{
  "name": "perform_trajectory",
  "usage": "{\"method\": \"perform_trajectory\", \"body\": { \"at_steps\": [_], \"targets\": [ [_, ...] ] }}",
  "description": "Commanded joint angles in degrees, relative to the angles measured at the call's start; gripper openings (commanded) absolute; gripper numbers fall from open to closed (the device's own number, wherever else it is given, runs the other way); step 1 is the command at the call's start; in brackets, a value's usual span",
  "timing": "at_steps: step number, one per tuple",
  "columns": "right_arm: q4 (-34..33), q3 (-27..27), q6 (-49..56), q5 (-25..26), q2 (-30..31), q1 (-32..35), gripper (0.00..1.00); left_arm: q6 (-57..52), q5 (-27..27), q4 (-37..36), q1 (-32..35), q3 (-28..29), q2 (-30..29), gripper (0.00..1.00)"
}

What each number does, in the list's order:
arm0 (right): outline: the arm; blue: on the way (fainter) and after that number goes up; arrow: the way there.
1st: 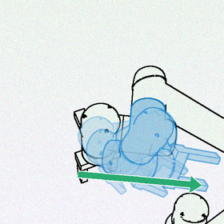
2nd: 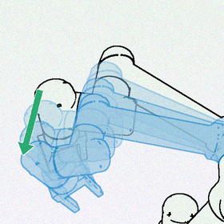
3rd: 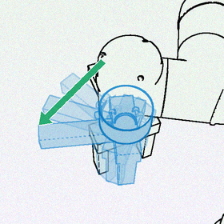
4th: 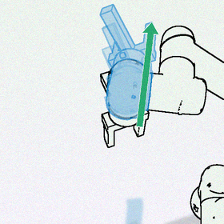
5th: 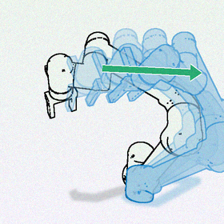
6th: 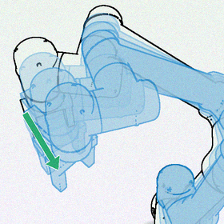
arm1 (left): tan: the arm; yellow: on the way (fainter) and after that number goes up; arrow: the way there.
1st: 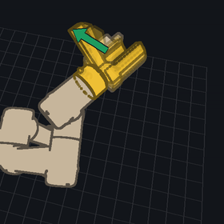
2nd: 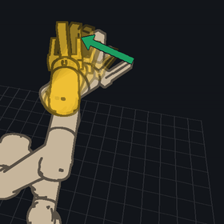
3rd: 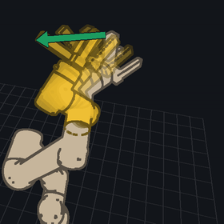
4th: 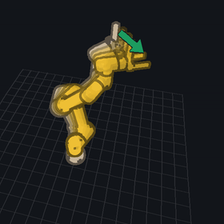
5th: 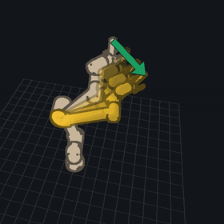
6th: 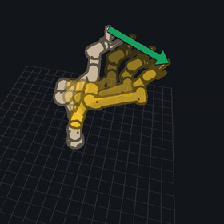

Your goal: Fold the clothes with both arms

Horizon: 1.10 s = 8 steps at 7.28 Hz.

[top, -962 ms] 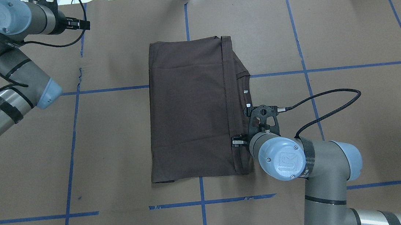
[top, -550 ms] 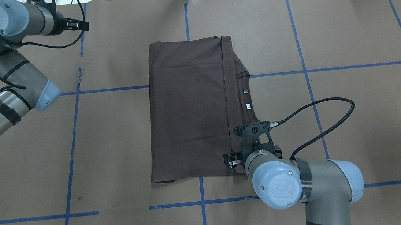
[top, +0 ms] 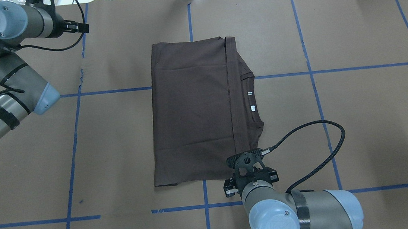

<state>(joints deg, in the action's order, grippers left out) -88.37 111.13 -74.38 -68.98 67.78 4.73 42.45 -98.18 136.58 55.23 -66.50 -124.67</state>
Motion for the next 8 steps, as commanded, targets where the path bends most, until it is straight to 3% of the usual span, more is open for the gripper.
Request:
{"method": "perform_trajectory", "body": {
  "at_steps": [1,2,6,8],
  "targets": [
    [-0.1,0.2,0.4,0.5,0.1,0.2,0.10,0.0,0.0,0.1,0.0,-0.1,0.3,1.00],
    [-0.1,0.2,2.8,1.3,0.2,0.5,0.00,0.0,0.0,0.0,0.0,-0.1,0.3,1.00],
    [0.3,1.6,2.1,1.9,1.9,1.6,0.00,0.0,0.0,0.2,0.0,-0.2,0.3,1.00],
    [0.3,4.6,-6.2,1.4,6.8,-0.2,0.00,0.0,0.0,0.3,0.0,-0.1,0.3,1.00]
  ]
}}
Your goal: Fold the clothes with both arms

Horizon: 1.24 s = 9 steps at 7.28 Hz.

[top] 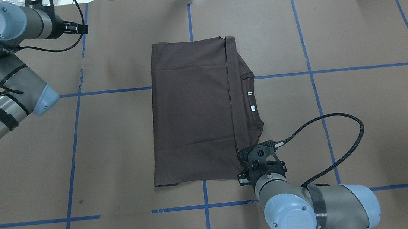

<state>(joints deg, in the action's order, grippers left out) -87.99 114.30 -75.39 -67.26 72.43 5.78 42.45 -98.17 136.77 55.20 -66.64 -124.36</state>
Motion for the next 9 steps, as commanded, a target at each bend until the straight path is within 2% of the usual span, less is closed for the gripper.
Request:
{"method": "perform_trajectory", "body": {
  "at_steps": [1,3,4,5,6,7,8,9],
  "targets": [
    [-0.1,1.3,-7.4,-0.2,3.7,-2.2,0.00,0.0,0.0,0.0,0.0,0.0,0.0,1.00],
    [-0.1,1.3,-10.0,-0.3,3.8,-3.2,0.00,0.0,0.0,0.2,-0.1,0.0,0.0,1.00],
    [-0.1,1.2,-10.1,-0.4,3.8,-3.3,0.83,0.0,0.0,0.2,-0.2,0.0,0.0,1.00],
    [0.1,1.7,-10.0,-0.8,3.6,-3.3,1.00,0.0,-0.1,0.2,-0.2,-0.1,0.0,1.00],
    [0.3,4.9,-9.3,-1.6,3.5,-3.1,1.00,0.0,-0.7,-0.2,-0.2,-0.8,0.0,1.00],
    [0.4,7.5,-9.3,-4.3,3.8,-1.2,1.00,0.3,-5.3,-0.2,-0.3,-1.6,0.3,1.00],
    [0.4,8.5,-8.7,-7.2,3.7,1.1,1.00,1.8,-7.2,-0.3,-0.4,-5.1,2.4,1.00],
    [-0.2,7.3,-5.0,-9.2,3.2,3.9,1.00,3.3,-7.3,-0.4,-0.4,-7.3,4.0,1.00]
  ]
}}
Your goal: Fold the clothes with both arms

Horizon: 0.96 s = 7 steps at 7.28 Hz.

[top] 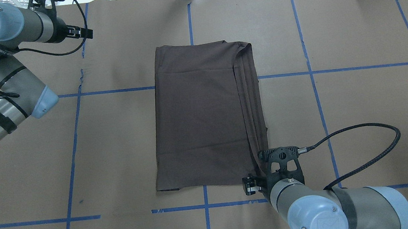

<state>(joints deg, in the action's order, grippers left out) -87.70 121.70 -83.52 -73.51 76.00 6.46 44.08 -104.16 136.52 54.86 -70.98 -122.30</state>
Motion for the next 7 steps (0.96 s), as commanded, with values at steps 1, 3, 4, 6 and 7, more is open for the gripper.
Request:
{"method": "perform_trajectory", "body": {
  "at_steps": [1,3,4,6,7],
  "targets": [
    [-0.7,-2.7,7.9,-4.3,-2.1,5.2,1.00,1.9,-1.3,-0.1,-0.1,-3.3,2.1,1.00],
    [-2.9,-9.6,8.8,-7.3,-7.9,7.0,1.00,1.9,-1.4,-0.1,-0.6,-3.1,2.1,1.00],
    [-8.3,-9.4,11.1,-8.1,-8.9,7.1,1.00,1.8,-1.4,-0.1,-1.2,-2.9,2.1,1.00],
    [-10.9,-9.7,14.4,-8.3,-8.7,7.2,1.00,1.8,-1.3,0.0,-1.2,-2.9,2.2,1.00],
    [-10.9,-10.1,14.6,-8.5,-8.5,6.7,1.00,1.8,-1.3,0.0,-1.3,-2.9,2.2,1.00]
  ]
}}
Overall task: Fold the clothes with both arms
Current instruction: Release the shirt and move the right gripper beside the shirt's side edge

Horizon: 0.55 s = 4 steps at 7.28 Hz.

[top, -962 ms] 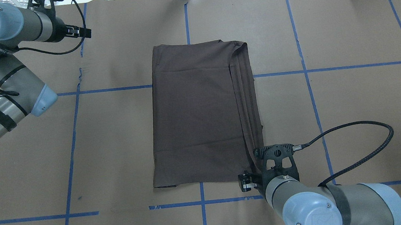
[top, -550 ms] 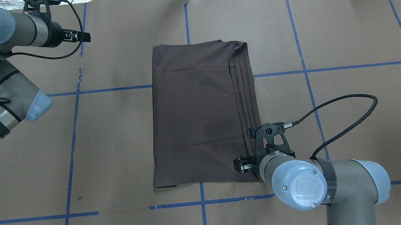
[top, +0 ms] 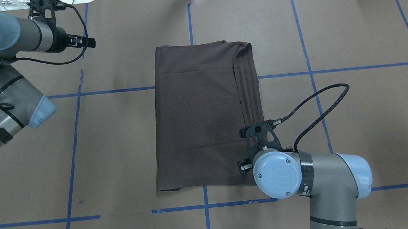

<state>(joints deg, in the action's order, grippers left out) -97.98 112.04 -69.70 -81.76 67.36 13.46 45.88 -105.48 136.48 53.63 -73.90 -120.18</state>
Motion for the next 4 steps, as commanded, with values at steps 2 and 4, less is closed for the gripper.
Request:
{"method": "perform_trajectory", "body": {
  "at_steps": [2,4],
  "targets": [
    [-0.7,-0.9,1.4,-0.2,0.1,-0.4,1.00,0.0,0.0,0.0,-0.1,0.0,0.4,1.00],
    [-3.1,-0.9,7.7,-0.1,0.4,1.4,1.00,-0.1,0.0,0.0,-0.1,0.0,0.5,1.00]
  ]
}}
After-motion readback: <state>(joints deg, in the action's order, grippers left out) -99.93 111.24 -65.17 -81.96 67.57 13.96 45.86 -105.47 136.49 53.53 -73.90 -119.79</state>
